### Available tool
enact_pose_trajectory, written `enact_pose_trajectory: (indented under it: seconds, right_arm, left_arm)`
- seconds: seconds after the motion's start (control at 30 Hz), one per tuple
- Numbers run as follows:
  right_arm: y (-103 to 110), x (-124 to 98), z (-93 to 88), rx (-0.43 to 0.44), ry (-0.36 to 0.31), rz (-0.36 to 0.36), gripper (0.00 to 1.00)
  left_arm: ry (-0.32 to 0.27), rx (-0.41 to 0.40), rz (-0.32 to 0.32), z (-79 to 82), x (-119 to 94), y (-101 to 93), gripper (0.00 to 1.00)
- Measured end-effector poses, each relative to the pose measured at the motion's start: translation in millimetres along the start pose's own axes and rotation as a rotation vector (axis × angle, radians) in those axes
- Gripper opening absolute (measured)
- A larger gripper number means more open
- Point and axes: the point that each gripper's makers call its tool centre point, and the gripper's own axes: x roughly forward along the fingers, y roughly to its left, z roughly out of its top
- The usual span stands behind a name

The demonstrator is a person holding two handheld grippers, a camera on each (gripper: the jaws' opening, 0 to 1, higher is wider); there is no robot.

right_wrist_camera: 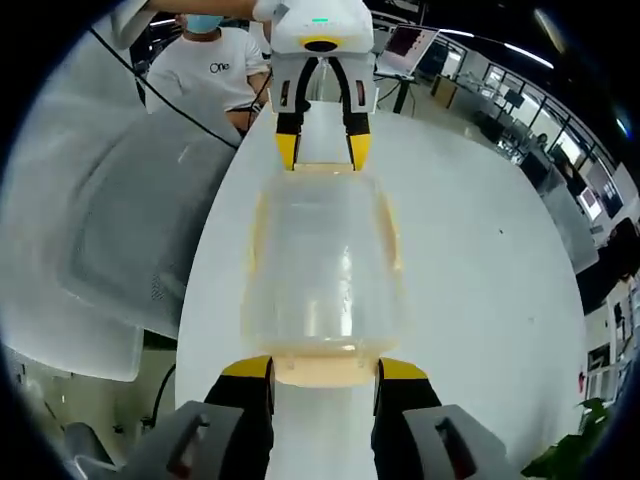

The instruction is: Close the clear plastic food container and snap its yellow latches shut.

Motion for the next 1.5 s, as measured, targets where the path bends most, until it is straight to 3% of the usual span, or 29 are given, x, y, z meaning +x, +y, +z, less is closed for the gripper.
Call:
enact_pose_trajectory:
  seconds: [1.5]
  right_arm:
    - [0,28,-21.2,-0.001,0.025,0.021,0.36]
  left_arm:
    - [0.033,-0.024,-0.016,-7.2,28,-2.1,0.36]
